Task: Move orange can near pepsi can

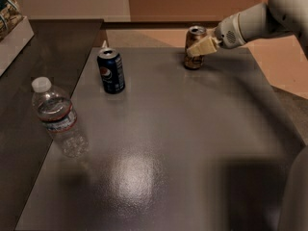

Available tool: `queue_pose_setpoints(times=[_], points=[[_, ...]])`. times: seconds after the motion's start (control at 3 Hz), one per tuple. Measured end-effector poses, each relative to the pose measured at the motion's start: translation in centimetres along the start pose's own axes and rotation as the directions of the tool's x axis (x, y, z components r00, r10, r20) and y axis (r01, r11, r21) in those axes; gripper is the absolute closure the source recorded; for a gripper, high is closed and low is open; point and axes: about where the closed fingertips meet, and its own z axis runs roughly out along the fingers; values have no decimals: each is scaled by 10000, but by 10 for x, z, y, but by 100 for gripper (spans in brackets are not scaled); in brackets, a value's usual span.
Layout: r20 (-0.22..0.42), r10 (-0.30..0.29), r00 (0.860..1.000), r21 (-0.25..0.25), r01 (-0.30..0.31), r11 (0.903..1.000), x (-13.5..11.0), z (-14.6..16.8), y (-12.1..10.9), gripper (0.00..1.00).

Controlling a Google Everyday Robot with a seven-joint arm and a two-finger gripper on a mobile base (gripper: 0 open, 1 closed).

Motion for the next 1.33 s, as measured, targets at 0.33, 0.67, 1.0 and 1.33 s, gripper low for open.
queue_pose_setpoints(times=[0.33, 0.67, 1.0, 1.33], points=[[148, -294, 9995, -268, 298, 9992, -11, -1, 10, 88], [393, -724, 9966, -1124, 764, 9907, -26, 6, 44, 100], [684, -1186, 9906, -2163, 1308, 9675, -39, 24, 84, 100], [977, -1531, 9834, -2952, 1755, 9392, -48, 39, 115, 100]])
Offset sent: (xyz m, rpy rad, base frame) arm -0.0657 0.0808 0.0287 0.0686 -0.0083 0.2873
